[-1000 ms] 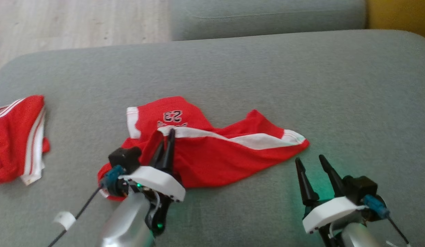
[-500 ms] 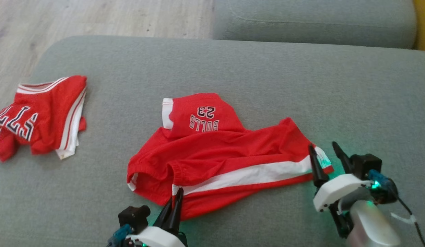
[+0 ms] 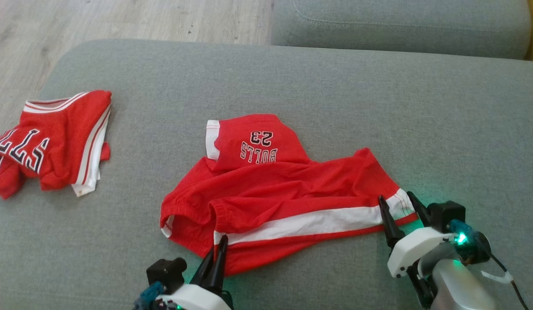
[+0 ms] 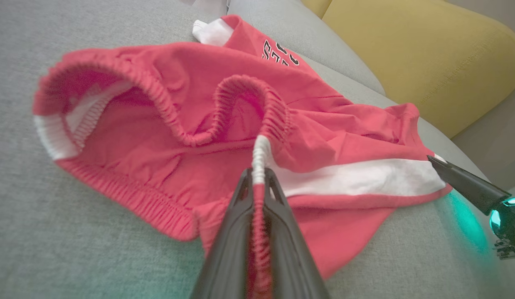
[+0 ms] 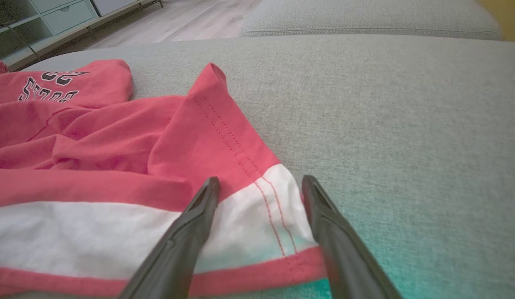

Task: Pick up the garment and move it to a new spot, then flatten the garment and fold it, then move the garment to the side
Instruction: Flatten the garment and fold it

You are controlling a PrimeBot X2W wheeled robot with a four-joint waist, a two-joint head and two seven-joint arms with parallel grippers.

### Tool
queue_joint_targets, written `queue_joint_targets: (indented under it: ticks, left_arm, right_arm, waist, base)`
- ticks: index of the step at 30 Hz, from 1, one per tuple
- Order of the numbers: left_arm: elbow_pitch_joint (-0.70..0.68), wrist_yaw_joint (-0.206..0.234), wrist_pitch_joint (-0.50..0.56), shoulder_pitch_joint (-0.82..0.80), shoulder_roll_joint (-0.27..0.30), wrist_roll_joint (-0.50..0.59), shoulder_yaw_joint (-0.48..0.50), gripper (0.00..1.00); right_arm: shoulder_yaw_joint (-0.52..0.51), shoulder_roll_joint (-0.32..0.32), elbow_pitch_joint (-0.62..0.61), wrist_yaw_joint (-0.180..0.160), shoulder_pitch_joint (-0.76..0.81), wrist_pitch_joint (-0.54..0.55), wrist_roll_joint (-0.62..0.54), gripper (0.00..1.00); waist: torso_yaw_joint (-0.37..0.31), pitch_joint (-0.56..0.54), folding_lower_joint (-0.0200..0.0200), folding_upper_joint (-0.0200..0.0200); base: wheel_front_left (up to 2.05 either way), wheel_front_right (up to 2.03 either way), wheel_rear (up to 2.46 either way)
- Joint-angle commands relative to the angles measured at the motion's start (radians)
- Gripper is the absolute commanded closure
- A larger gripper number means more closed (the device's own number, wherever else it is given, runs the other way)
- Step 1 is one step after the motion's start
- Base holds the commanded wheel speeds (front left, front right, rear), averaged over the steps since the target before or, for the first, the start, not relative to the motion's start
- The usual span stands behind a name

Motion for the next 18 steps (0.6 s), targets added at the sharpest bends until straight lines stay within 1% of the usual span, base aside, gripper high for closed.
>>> queue_joint_targets:
  ticks: [1,2,3,4,5,6,7,8,9,11,14,17,18]
  left_arm:
    - [-0.031,-0.006,-0.012,-0.018,0.002,0.013,0.042,1.00]
    - [-0.031,-0.006,-0.012,-0.018,0.002,0.015,0.043,1.00]
    - [-0.031,-0.006,-0.012,-0.018,0.002,0.016,0.044,1.00]
    - [-0.031,-0.006,-0.012,-0.018,0.001,0.018,0.045,1.00]
    - [-0.031,-0.006,-0.012,-0.017,0.001,0.019,0.046,1.00]
    - [-0.031,-0.006,-0.012,-0.016,0.001,0.020,0.047,1.00]
    - [-0.030,-0.006,-0.012,-0.015,0.001,0.022,0.048,1.00]
    - [-0.029,-0.006,-0.012,-0.014,0.001,0.023,0.050,1.00]
    - [-0.028,-0.006,-0.012,-0.013,0.001,0.024,0.052,1.00]
    - [-0.027,-0.006,-0.012,-0.011,0.000,0.027,0.056,1.00]
    - [-0.043,-0.006,-0.012,-0.007,0.003,0.038,0.081,1.00]
    - [-0.085,-0.006,-0.012,-0.009,0.019,0.073,0.135,1.00]
    - [-0.085,-0.006,-0.012,-0.009,0.019,0.073,0.135,1.00]
  right_arm:
    - [0.027,-0.005,-0.029,-0.001,-0.003,-0.006,0.007,0.00]
    - [0.031,-0.005,-0.032,-0.001,0.000,-0.006,0.010,0.00]
    - [0.035,-0.005,-0.035,-0.001,0.003,-0.006,0.013,0.05]
    - [0.039,-0.006,-0.037,-0.001,0.006,-0.006,0.015,0.17]
    - [0.044,-0.006,-0.042,-0.001,0.010,-0.006,0.020,0.27]
    - [0.048,-0.008,-0.048,-0.001,0.013,-0.006,0.024,0.49]
    - [0.052,-0.010,-0.053,-0.001,0.017,-0.006,0.028,0.61]
    - [0.055,-0.011,-0.059,-0.001,0.021,-0.007,0.032,0.78]
    - [0.059,-0.013,-0.066,-0.001,0.026,-0.007,0.035,1.00]
    - [0.065,-0.014,-0.084,-0.001,0.034,-0.007,0.042,1.00]
    - [0.059,-0.013,-0.142,-0.001,0.050,-0.007,0.058,1.00]
    - [0.036,-0.002,-0.206,-0.001,0.069,-0.007,0.122,1.00]
    - [0.036,-0.002,-0.206,-0.001,0.069,-0.007,0.122,1.00]
  waist:
    - [-0.003,0.001,0.0000,0.0000]
    - [-0.004,0.002,0.0000,0.0000]
    - [-0.005,0.002,0.0000,0.0000]
    - [-0.005,0.001,0.0000,0.0000]
    - [-0.006,0.000,0.0000,0.0000]
    - [-0.006,-0.001,0.0000,0.0000]
    - [-0.007,-0.002,0.0000,0.0000]
    - [-0.008,-0.004,0.0000,0.0000]
    - [-0.008,-0.006,0.0000,0.0000]
    - [-0.010,-0.010,0.0000,0.0000]
    - [-0.013,-0.033,0.0000,0.0000]
    - [-0.026,-0.081,0.0000,0.0000]
    - [-0.026,-0.081,0.0000,0.0000]
  base:
    - [0.00,0.00,0.00]
    - [0.00,0.00,0.00]
    - [0.00,0.00,0.00]
    - [0.00,0.00,0.00]
    - [0.00,0.00,0.00]
    - [0.00,0.00,0.00]
    - [0.00,0.00,0.00]
    - [0.00,0.00,0.00]
    - [0.00,0.00,0.00]
    - [0.00,0.00,0.00]
    - [0.00,0.00,0.00]
    - [0.00,0.00,0.00]
    - [0.00,0.00,0.00]
